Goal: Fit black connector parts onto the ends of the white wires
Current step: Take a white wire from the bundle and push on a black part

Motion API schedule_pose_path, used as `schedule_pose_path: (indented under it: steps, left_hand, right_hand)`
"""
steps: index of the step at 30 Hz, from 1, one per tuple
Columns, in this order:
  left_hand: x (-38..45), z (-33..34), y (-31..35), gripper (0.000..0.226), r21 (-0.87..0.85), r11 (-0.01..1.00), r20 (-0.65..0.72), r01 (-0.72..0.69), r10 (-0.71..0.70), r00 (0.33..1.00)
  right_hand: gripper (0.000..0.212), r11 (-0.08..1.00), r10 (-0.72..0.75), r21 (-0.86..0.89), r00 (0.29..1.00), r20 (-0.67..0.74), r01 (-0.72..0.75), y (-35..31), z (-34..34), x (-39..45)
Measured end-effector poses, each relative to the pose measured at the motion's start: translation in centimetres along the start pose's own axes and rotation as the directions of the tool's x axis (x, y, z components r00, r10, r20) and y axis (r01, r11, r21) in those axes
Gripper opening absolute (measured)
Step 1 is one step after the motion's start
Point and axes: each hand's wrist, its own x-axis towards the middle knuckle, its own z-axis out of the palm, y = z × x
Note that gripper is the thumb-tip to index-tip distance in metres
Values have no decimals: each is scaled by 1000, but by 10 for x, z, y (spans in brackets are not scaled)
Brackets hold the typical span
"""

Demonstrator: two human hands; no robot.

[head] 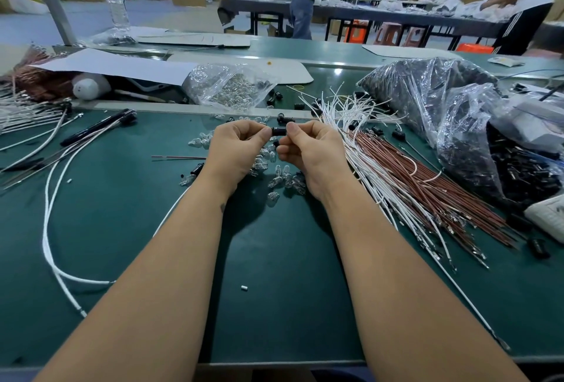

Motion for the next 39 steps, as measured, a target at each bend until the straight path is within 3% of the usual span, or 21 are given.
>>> schedule_pose_path:
  steps: [5, 10, 16, 29, 34, 39]
  left_hand:
    - [0, -1, 0, 8, -19, 1000, -1, 3, -3, 1000]
    - [-1, -1, -1, 10, -34, 999, -9, -10, 9, 1000]
    - [1, -1, -3, 10, -24, 1000, -6, 0, 0, 1000]
    - [3, 3, -5, 11, -21, 999, -19, -41, 41, 999]
    - [4, 3, -2, 12, 95, 987, -102, -128, 137, 985]
    - [0, -5, 9, 21, 368, 891, -34, -267, 300, 953]
  right_hand:
    - [15, 996, 54, 71, 998, 14, -55, 0, 1, -1]
    - [16, 998, 60, 33, 998, -21, -59, -2, 1, 4]
    - [17, 997, 43, -62, 999, -29, -44, 3, 1, 4]
    - [18, 999, -41, -25, 999, 37, 42, 2, 4, 4]
    - [7, 991, -115, -73, 993, 8, 116, 1, 10, 1]
    - [9, 968, -240, -83, 970, -27, 237, 0, 10, -2]
